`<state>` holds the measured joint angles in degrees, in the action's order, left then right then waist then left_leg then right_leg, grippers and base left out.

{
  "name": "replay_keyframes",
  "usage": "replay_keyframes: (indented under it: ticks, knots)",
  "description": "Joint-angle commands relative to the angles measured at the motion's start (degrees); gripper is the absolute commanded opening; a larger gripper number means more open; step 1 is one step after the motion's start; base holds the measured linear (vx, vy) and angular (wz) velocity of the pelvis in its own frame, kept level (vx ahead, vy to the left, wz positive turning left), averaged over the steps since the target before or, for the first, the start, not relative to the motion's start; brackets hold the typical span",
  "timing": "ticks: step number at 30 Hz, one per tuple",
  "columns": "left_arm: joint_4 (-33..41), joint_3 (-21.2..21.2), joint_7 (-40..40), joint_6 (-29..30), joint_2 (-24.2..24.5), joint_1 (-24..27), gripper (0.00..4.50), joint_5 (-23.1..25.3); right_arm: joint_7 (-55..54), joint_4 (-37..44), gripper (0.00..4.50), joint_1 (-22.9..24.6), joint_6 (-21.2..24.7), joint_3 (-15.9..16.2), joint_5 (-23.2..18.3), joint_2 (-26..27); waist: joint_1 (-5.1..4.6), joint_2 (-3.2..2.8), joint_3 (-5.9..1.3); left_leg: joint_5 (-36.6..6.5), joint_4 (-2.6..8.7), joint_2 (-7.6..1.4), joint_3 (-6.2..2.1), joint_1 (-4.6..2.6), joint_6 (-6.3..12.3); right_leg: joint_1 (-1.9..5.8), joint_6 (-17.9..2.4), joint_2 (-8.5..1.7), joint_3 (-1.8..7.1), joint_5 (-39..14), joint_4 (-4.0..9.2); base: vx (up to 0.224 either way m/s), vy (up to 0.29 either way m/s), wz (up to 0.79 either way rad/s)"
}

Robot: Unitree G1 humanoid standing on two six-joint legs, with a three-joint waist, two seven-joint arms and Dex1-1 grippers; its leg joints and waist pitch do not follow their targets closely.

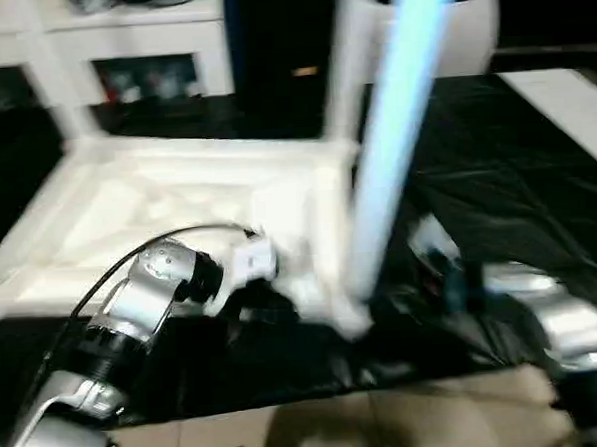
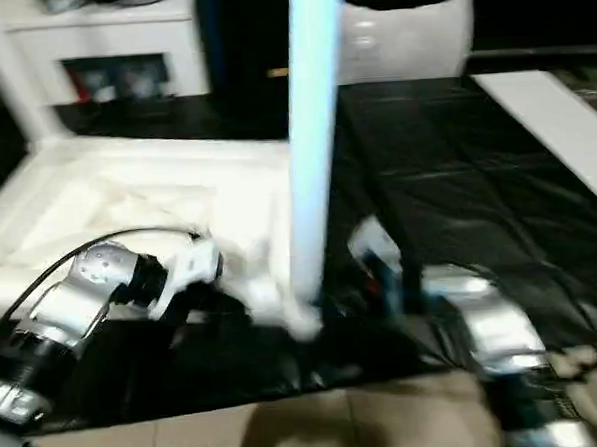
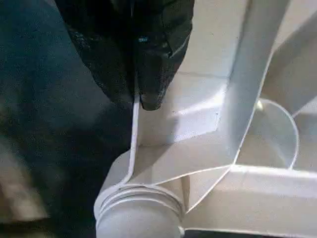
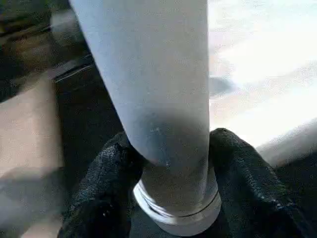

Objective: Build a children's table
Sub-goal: Rotate leg to tighten

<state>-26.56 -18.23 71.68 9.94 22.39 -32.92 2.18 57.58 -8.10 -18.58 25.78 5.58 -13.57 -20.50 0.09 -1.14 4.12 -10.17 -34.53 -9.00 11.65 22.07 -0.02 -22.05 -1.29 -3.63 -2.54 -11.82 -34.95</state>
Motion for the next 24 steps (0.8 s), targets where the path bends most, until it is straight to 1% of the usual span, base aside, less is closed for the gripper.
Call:
replay_keyframes:
  ticks: [1,2,3,4,5,6,7,8,9,10,11,12,13,14,15,16,18,19,20,21,22,23,24]
  knots:
    - [2.5,-2.1,-2.4,0.1,-6.9,-2.1,0.0,-3.3,-7.0,-1.3,1.95,-2.0,1.9,3.6,1.5,4.6,-0.37,0.58,-3.02,-20.6,4.9,-4.37,-3.37,-1.59,-2.47,0.9,-8.7,-5.42,2.58,-28.4,5.7,0.0,0.0,0.0]
    - [1.7,-1.8,-4.4,0.6,-7.8,-2.7,0.0,-2.8,-10.2,-2.2,1.93,-2.7,2.7,3.2,2.4,6.2,-0.74,0.42,-3.02,-20.9,4.91,-4.35,-3.32,-1.62,-2.54,0.72,-8.9,-5.32,2.65,-27.5,5.68,0.0,0.0,0.0]
    - [-1.2,-0.6,-10.7,1.7,-10.5,-4.7,0.0,-1.4,-18.4,-5.2,1.93,-4.7,2.6,1.9,4.6,10.2,-1.72,0.46,-3.1,-21.0,4.86,-4.15,-3.35,-1.17,-2.49,0.88,-9.6,-5.34,2.69,-25.7,5.6,0.0,0.0,0.0]
    - [-1.2,-0.6,-10.7,1.7,-10.5,-4.7,0.0,-1.4,-18.4,-5.2,1.93,-4.7,2.6,1.9,4.6,10.2,-2.05,0.44,-3.09,-21.2,4.76,-4.03,-3.26,-1.23,-2.52,0.62,-9.8,-5.26,2.66,-25.7,5.67,0.0,0.0,0.0]
    - [-4.3,0.9,-16.5,2.7,-12.6,-6.7,0.0,-0.7,-24.0,-7.4,1.93,-6.3,2.9,0.4,4.9,13.3,-2.07,0.68,-3.4,-20.2,4.55,-3.91,-3.29,-1.34,-1.94,0.97,-9.6,-5.42,2.68,-25.1,5.93,0.0,0.0,0.0]
    - [-4.3,0.9,-16.5,2.7,-12.6,-6.7,0.0,-0.7,-24.0,-7.4,1.93,-6.3,2.9,0.4,4.9,13.3,-2.18,0.48,-3.32,-19.2,4.43,-3.89,-3.04,-1.31,-1.64,0.72,-9.8,-5.3,2.88,-23.8,5.83,0.0,0.0,0.0]
    - [-5.2,1.2,-18.0,2.8,-13.1,-7.4,0.0,-0.4,-26.1,-8.5,1.93,-7.0,2.9,-0.2,4.8,14.6,-2.21,0.5,-3.39,-18.6,4.28,-3.8,-2.89,-1.45,-1.07,0.68,-10.5,-5.19,2.91,-22.2,5.98,0.0,0.0,0.0]
    - [-5.6,1.5,-19.1,3.0,-13.5,-7.8,0.0,-0.1,-27.2,-9.2,1.93,-7.4,2.6,-0.5,4.8,15.4,-2.08,0.34,-3.43,-16.8,4.34,-3.88,-2.87,-1.16,-0.24,1.01,-10.8,-5.19,2.96,-19.9,5.75,0.0,0.0,0.0]
    - [-5.9,1.7,-19.7,3.1,-13.7,-8.0,0.0,0.0,-27.8,-9.6,1.93,-7.7,2.4,-0.6,4.8,15.9,-2.12,0.41,-3.53,-15.5,4.32,-3.92,-2.66,-1.01,0.47,1.1,-11.4,-5.02,2.97,-17.1,5.57,0.0,0.0,0.0]
    - [-6.2,1.9,-20.6,3.3,-14.1,-8.3,0.0,0.3,-28.7,-10.1,1.93,-8.1,2.1,-0.8,4.9,16.7,-2.01,0.25,-3.57,-15.0,4.32,-3.93,-2.69,-0.98,0.72,1.2,-11.7,-5.03,2.91,-15.9,5.41,0.0,0.0,0.0]
    - [-6.3,1.8,-20.7,3.1,-14.2,-8.5,0.0,0.5,-29.2,-10.5,2.46,-8.5,1.2,-1.0,4.7,17.5,-1.92,0.31,-3.75,-13.6,4.23,-3.95,-2.54,-1.0,1.4,1.38,-12.1,-4.95,2.88,-13.4,5.28,0.0,0.0,0.0]
    - [-6.3,1.8,-20.7,3.1,-14.2,-8.5,0.0,0.5,-29.2,-10.5,2.46,-8.5,1.2,-1.0,4.7,17.5,-1.8,0.29,-3.84,-12.7,4.15,-4.05,-2.5,-0.96,1.76,1.44,-12.5,-5.04,2.93,-11.8,5.1,0.0,0.0,0.0]
    - [-6.0,1.7,-20.3,3.0,-14.2,-8.3,0.0,1.0,-29.2,-10.0,2.6,-8.3,1.2,-1.4,4.5,18.2,-1.7,0.21,-3.88,-10.9,4.11,-4.03,-2.49,-0.63,2.6,1.68,-13.1,-5.0,2.87,-9.0,4.8,0.0,0.0,0.0]
    - [-6.0,1.7,-20.3,3.0,-14.2,-8.3,0.0,1.0,-29.2,-10.0,2.62,-8.3,1.2,-1.4,4.5,18.2,-1.62,0.24,-3.85,-10.0,4.12,-4.04,-2.4,-0.59,3.42,1.7,-13.5,-4.98,2.82,-7.4,4.69,0.0,0.0,0.0]
    - [-6.0,1.7,-20.3,3.0,-14.2,-8.3,0.0,1.0,-29.2,-10.0,2.7,-8.3,1.2,-1.4,4.5,18.2,-1.58,0.22,-3.83,-10.0,4.13,-4.06,-2.4,-0.63,3.63,1.69,-13.7,-4.97,2.77,-7.3,4.66,0.0,0.0,0.0]
    - [-5.2,1.3,-18.8,2.4,-13.4,-7.5,0.0,1.5,-28.3,-8.0,2.83,-7.0,0.7,-2.0,4.6,17.8,-1.47,0.33,-3.77,-10.2,4.15,-4.11,-2.37,-0.68,3.79,1.74,-13.8,-4.98,2.75,-7.6,4.73,0.0,0.0,0.0]
    - [-5.2,1.3,-18.6,2.3,-13.2,-7.4,0.0,1.6,-28.0,-7.5,3.04,-6.6,0.4,-2.1,4.7,17.4,-1.31,0.23,-3.75,-10.4,4.16,-4.19,-2.38,-0.74,3.54,1.76,-13.8,-5.05,2.79,-8.6,4.76,0.0,0.0,0.0]
    - [-4.4,1.0,-15.8,0.8,-11.3,-6.2,0.0,1.1,-22.1,-5.2,3.08,-4.3,-1.9,-1.7,3.8,13.4,-1.24,0.0,-3.7,-11.0,4.21,-4.26,-2.37,-0.87,3.26,1.62,-13.7,-5.0,2.81,-9.2,4.82,0.0,0.0,0.0]
    - [-4.3,0.7,-14.8,-0.3,-10.7,-6.0,0.0,0.9,-20.0,-4.4,3.16,-3.7,-2.7,-1.1,3.5,12.0,-0.68,0.18,-3.73,-11.5,4.15,-4.42,-2.3,-0.98,3.45,1.87,-13.1,-5.05,2.89,-9.0,4.98,0.0,0.0,0.0]
    - [-4.3,0.6,-14.4,-0.7,-10.5,-5.9,0.0,0.8,-19.3,-4.2,3.3,-3.5,-3.0,-1.0,3.4,11.6,-0.67,0.03,-3.76,-11.2,4.11,-4.35,-2.27,-0.91,3.7,1.86,-13.3,-5.06,2.94,-8.2,4.88,0.0,0.0,0.0]
    - [-3.9,0.1,-12.4,-2.2,-9.6,-5.3,0.0,0.3,-16.4,-3.1,3.42,-2.5,-4.2,-0.1,3.3,9.5,-0.46,0.01,-3.85,-10.6,4.18,-4.49,-2.34,-0.93,3.8,1.91,-13.4,-4.99,2.82,-6.9,4.7,0.0,0.0,0.0]
    - [-3.9,0.1,-12.4,-2.2,-9.6,-5.3,0.0,0.3,-16.4,-3.1,3.49,-2.5,-4.2,-0.1,3.3,9.5,-0.47,0.07,-3.75,-10.7,4.23,-4.49,-2.3,-0.96,3.97,1.89,-13.6,-4.93,2.82,-6.6,4.72,0.0,0.0,0.0]
    - [-3.6,-0.5,-10.2,-3.2,-8.3,-4.8,0.0,0.0,-12.9,-2.1,3.53,-1.6,-4.5,0.3,2.7,6.9,-0.44,-0.32,-3.73,-10.9,4.23,-4.5,-2.27,-1.02,4.04,1.69,-14.1,-4.96,2.85,-6.5,4.62,0.0,0.0,0.0]
